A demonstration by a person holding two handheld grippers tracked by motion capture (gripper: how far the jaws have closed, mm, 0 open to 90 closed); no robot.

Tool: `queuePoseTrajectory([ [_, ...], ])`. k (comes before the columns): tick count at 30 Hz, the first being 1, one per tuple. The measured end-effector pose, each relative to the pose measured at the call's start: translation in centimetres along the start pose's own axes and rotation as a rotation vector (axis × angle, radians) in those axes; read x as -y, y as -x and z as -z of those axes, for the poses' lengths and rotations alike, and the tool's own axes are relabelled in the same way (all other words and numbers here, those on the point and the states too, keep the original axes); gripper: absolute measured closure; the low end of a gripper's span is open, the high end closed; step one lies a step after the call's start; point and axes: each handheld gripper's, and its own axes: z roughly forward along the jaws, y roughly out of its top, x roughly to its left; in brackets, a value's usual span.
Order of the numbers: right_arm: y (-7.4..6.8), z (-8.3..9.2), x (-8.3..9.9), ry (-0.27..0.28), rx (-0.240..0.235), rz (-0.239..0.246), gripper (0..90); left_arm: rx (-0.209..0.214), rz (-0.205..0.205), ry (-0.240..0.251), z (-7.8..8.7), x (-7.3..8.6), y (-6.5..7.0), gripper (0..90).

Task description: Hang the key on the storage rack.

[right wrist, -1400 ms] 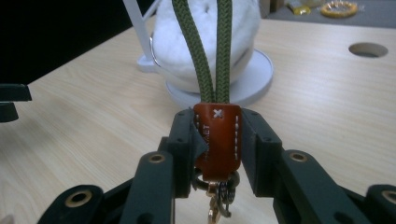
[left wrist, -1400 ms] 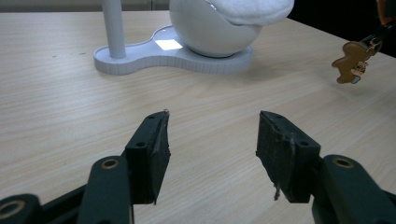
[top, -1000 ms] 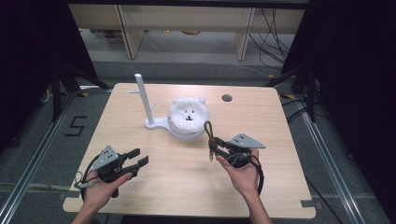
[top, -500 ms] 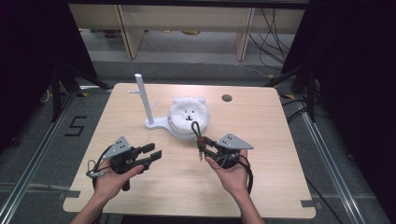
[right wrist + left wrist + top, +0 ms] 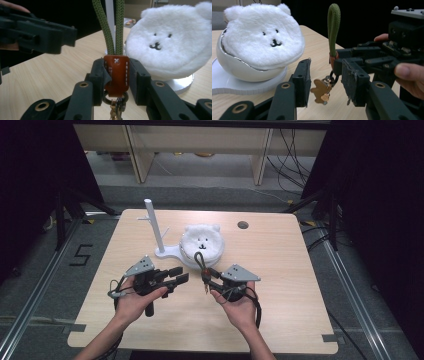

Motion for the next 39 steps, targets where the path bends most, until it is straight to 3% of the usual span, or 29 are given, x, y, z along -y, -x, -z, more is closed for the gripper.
queuePoseTrajectory([
  [1,0.0,-0.1,0.0,0.005,0.005,0.012,68.4,0.003,0.011,0.002,-0.2,0.0,-0.1,58.2],
  [2,-0.3,-0.2,0.1,-0.002,-0.004,-0.016,68.4,0.011,0.017,0.002,-0.4,-0.1,-0.2,58.7],
  [3,-0.4,-0.3,0.1,-0.008,-0.003,-0.013,68.4,0.01,0.022,0.001,-0.5,-0.1,-0.2,59.3],
  [8,-0.6,-0.7,0.1,-0.005,-0.005,0.015,68.4,0.039,0.056,0.009,-1.2,-0.3,-0.4,62.7],
  [10,-0.8,-0.9,0.1,0.0,-0.007,0.027,68.4,0.029,0.059,0.002,-1.2,-0.5,-0.3,64.3],
  [13,-1.0,-0.9,0.1,-0.007,-0.01,-0.001,68.4,0.039,0.058,0.008,-1.4,-0.7,-0.3,66.6],
  [14,-0.9,-0.9,0.1,-0.005,-0.012,0.025,68.4,0.032,0.053,-0.002,-1.4,-0.8,-0.2,67.1],
  [18,-1.2,-1.0,0.1,-0.002,-0.018,0.001,68.4,0.027,0.047,-0.01,-1.7,-0.9,-0.2,69.9],
  [23,-1.3,-1.1,0.1,-0.004,-0.017,0.013,68.4,0.024,0.039,-0.002,-2.0,-0.9,-0.1,70.7],
  [24,-1.4,-1.1,0.2,-0.01,-0.017,-0.01,68.4,0.024,0.039,-0.001,-2.0,-1.0,-0.1,71.1],
  [26,-1.3,-1.2,0.2,-0.003,-0.021,0.021,68.4,0.028,0.041,0.004,-2.0,-1.0,-0.1,72.1],
  [33,-1.5,-1.2,0.1,0.005,-0.02,0.011,68.4,0.032,0.031,0.009,-2.1,-1.3,0.0,77.4],
  [38,-1.6,-1.3,0.0,0.007,-0.018,0.039,68.3,0.024,0.033,0.014,-1.9,-1.5,-0.1,80.9],
  [39,-1.7,-1.3,0.0,0.004,-0.021,0.022,68.3,0.021,0.031,0.016,-1.8,-1.6,-0.1,81.6],
])
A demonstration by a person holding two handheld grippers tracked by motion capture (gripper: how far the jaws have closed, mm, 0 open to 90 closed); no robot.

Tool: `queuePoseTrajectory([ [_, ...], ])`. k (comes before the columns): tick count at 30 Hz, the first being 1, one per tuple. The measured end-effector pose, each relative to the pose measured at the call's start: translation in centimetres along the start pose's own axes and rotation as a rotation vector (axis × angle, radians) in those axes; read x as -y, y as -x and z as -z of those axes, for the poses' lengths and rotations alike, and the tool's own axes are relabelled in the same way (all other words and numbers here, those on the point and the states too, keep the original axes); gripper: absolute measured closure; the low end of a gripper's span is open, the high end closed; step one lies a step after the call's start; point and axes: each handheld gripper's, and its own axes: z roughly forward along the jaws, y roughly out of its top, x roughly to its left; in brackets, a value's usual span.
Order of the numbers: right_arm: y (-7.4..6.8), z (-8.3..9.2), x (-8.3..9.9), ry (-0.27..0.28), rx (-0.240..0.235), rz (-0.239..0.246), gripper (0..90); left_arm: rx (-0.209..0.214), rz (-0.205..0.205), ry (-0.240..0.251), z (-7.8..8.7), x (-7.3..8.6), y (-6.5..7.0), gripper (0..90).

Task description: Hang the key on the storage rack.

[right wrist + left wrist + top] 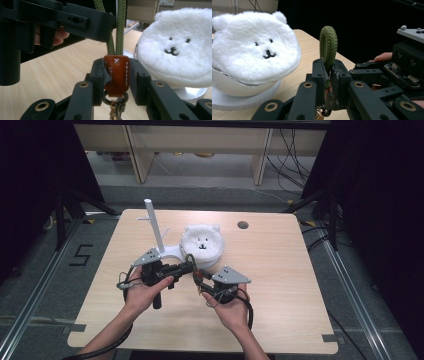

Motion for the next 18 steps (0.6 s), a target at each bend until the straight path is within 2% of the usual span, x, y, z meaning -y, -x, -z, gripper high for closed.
queuePoseTrajectory([
  [5,-0.27,-0.06,-0.17,0.015,0.019,0.005,68.2,-0.006,-0.005,0.003,0.11,-0.22,0.03,82.8],
  [6,-0.08,-0.19,-0.25,0.02,0.007,0.039,68.2,-0.007,-0.008,0.001,0.14,-0.27,0.03,82.9],
  [10,-0.23,-0.18,-0.28,0.017,0.023,0.043,67.7,-0.016,-0.018,-0.008,0.18,-0.33,0.15,83.1],
  [13,-0.19,-0.33,-0.3,0.01,0.006,0.053,66.7,-0.034,-0.068,-0.016,0.18,-0.31,0.61,83.1],
  [16,-0.34,-0.27,-0.35,-0.036,-0.006,0.032,62.5,-0.054,-0.095,-0.014,0.16,-0.4,0.76,83.2],
  [17,-0.29,-0.25,-0.36,-0.029,0.012,0.051,60.9,-0.062,-0.105,-0.017,0.22,-0.48,0.68,83.2],
  [18,-0.26,-0.22,-0.37,-0.037,0.007,0.054,59.1,-0.067,-0.107,-0.014,0.28,-0.55,0.6,83.2],
])
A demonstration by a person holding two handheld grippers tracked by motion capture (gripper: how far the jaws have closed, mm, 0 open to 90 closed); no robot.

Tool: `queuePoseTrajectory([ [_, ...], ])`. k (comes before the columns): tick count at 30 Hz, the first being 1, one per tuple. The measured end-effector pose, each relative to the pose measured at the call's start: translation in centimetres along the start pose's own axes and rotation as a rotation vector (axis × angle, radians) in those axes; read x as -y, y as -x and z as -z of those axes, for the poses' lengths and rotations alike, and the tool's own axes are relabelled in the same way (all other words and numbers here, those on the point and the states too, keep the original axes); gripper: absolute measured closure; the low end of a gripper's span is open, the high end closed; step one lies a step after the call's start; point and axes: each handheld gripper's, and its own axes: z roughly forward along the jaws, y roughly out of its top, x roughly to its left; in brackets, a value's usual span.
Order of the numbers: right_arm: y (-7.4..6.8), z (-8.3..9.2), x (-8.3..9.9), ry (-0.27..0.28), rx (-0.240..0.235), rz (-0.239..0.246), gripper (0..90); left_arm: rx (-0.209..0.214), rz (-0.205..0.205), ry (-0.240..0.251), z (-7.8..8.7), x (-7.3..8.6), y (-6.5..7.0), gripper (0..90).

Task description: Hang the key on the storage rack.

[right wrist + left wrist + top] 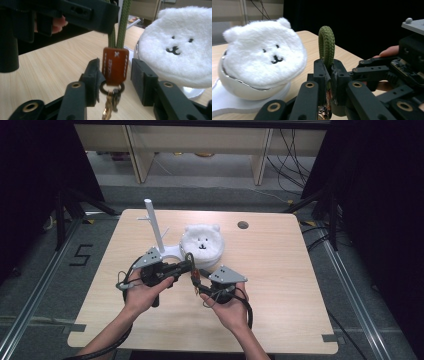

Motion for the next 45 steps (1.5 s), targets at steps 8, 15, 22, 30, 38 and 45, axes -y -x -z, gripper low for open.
queuePoseTrajectory([
  [8,0.7,1.0,0.5,-0.038,0.045,0.054,54.2,-0.052,-0.028,0.002,0.9,-0.3,-0.9,83.2],
  [15,1.7,2.4,1.3,-0.073,0.078,0.003,51.5,-0.13,-0.032,-0.004,2.1,-0.4,-2.0,83.2],
  [22,2.6,3.8,2.2,-0.099,0.101,-0.006,50.4,-0.2,-0.024,-0.009,3.3,-0.4,-3.2,83.2],
  [30,3.4,5.2,3.5,-0.134,0.133,-0.037,51.2,-0.261,-0.017,-0.006,4.9,-0.2,-4.9,83.2],
  [38,4.1,6.4,4.3,-0.102,0.145,-0.054,51.5,-0.312,0.013,0.003,6.4,-0.5,-6.5,83.2],
  [45,4.3,7.4,4.4,-0.09,0.183,-0.085,51.6,-0.383,0.02,0.003,7.1,-1.4,-8.3,83.2],
])
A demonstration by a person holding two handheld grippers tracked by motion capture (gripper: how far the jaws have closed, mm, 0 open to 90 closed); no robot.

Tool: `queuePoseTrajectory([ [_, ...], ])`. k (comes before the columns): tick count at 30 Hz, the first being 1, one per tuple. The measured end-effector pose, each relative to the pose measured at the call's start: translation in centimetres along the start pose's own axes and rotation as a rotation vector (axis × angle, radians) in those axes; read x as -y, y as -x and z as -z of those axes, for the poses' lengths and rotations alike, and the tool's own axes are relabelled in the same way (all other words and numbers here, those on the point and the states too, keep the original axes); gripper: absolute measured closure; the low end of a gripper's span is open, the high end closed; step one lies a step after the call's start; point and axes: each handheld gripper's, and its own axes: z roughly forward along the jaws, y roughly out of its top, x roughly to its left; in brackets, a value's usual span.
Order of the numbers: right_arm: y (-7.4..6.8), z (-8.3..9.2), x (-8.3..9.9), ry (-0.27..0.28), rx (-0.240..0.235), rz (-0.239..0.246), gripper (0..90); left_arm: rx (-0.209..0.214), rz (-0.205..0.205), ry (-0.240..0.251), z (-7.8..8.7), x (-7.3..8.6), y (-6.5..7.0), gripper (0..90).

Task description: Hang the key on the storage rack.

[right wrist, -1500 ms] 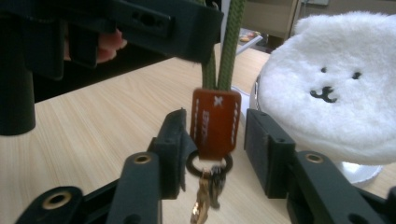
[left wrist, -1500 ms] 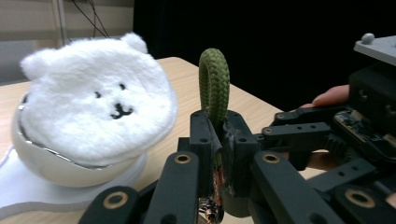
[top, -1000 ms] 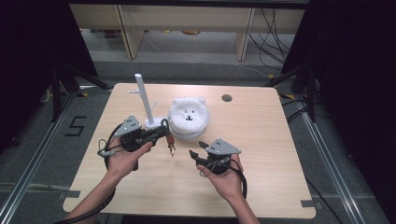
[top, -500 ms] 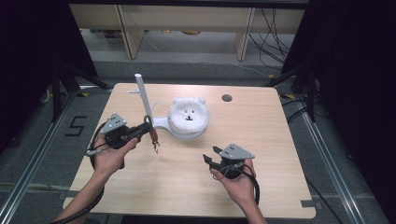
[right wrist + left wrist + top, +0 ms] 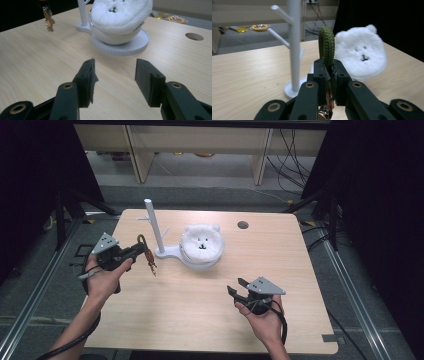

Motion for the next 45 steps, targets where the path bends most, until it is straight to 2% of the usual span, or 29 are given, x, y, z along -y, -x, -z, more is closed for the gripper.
queuePoseTrajectory([
  [3,0.4,0.2,0.1,0.007,0.0,0.009,51.6,-0.032,0.002,-0.01,-0.3,-0.2,-0.8,83.2],
  [6,0.4,0.4,0.3,0.014,0.007,-0.019,51.6,-0.066,0.008,-0.013,-0.8,-0.7,-1.6,83.2],
  [7,0.5,0.3,0.4,0.028,0.001,-0.012,51.6,-0.076,0.011,-0.014,-0.9,-0.8,-1.8,83.2],
  [8,0.6,0.5,0.4,0.013,0.008,-0.005,51.6,-0.086,0.011,-0.018,-1.1,-1.0,-2.0,83.2],
  [11,0.6,0.7,0.7,0.006,0.014,-0.033,51.6,-0.11,0.017,-0.025,-1.7,-1.4,-2.4,83.2],
  [12,0.8,0.5,0.8,0.024,0.003,-0.018,51.6,-0.116,0.017,-0.032,-1.9,-1.5,-2.5,83.2],
  [14,0.8,0.7,0.9,0.024,0.014,-0.031,51.6,-0.128,0.017,-0.039,-2.4,-1.7,-2.7,83.2],
  [16,0.9,0.6,1.0,0.038,0.003,-0.036,51.6,-0.143,0.017,-0.047,-2.8,-1.9,-2.8,83.2],
  [18,1.0,0.9,1.1,0.024,0.021,-0.037,51.6,-0.154,0.019,-0.048,-3.1,-2.2,-2.9,83.2],
  [19,0.8,1.0,1.1,0.013,0.022,-0.071,51.6,-0.158,0.019,-0.051,-3.2,-2.3,-3.0,83.2],
  [21,1.1,0.9,1.2,0.023,0.013,-0.047,51.7,-0.17,0.017,-0.052,-3.4,-2.5,-3.1,83.2],
  [24,0.9,1.0,1.3,0.025,0.017,-0.081,51.6,-0.182,0.017,-0.051,-3.5,-2.9,-3.3,83.2],
  [25,1.2,0.9,1.3,0.037,0.014,-0.055,51.6,-0.183,0.017,-0.051,-3.6,-2.9,-3.3,83.2],
  [26,1.1,1.1,1.3,0.021,0.023,-0.064,51.6,-0.186,0.014,-0.05,-3.6,-3.0,-3.3,83.2],
  [27,1.3,1.0,1.3,0.024,0.015,-0.052,51.6,-0.189,0.011,-0.049,-3.6,-3.1,-3.3,83.2],
  [30,1.2,1.0,1.3,0.03,0.014,-0.068,51.6,-0.192,0.001,-0.047,-3.6,-3.2,-3.2,83.1],
  [32,1.3,1.0,1.3,0.046,0.012,-0.059,51.6,-0.197,-0.007,-0.05,-3.6,-3.3,-3.1,83.1],
  [34,1.2,0.9,1.3,0.041,0.003,-0.08,51.6,-0.201,-0.015,-0.054,-3.7,-3.5,-3.0,83.1],
  [35,1.3,1.0,1.3,0.035,0.023,-0.056,51.6,-0.201,-0.016,-0.056,-3.8,-3.5,-2.9,83.1],
  [37,1.3,0.9,1.4,0.038,0.016,-0.063,51.5,-0.203,-0.021,-0.059,-3.9,-3.5,-2.8,83.1],
  [38,1.4,1.0,1.4,0.022,0.019,-0.063,51.5,-0.205,-0.025,-0.061,-3.9,-3.6,-2.8,83.2],
  [40,1.3,0.9,1.4,0.025,0.01,-0.076,51.5,-0.206,-0.03,-0.062,-4.1,-3.6,-2.6,83.1],
  [42,1.0,1.0,1.5,0.015,0.011,-0.113,51.5,-0.207,-0.037,-0.065,-4.2,-3.6,-2.4,83.1],
  [43,1.4,0.9,1.5,0.027,0.008,-0.078,51.5,-0.207,-0.043,-0.067,-4.3,-3.7,-2.3,83.1],
  [45,1.5,0.9,1.6,0.032,0.014,-0.073,51.5,-0.209,-0.052,-0.068,-4.4,-3.7,-2.1,83.1],
])
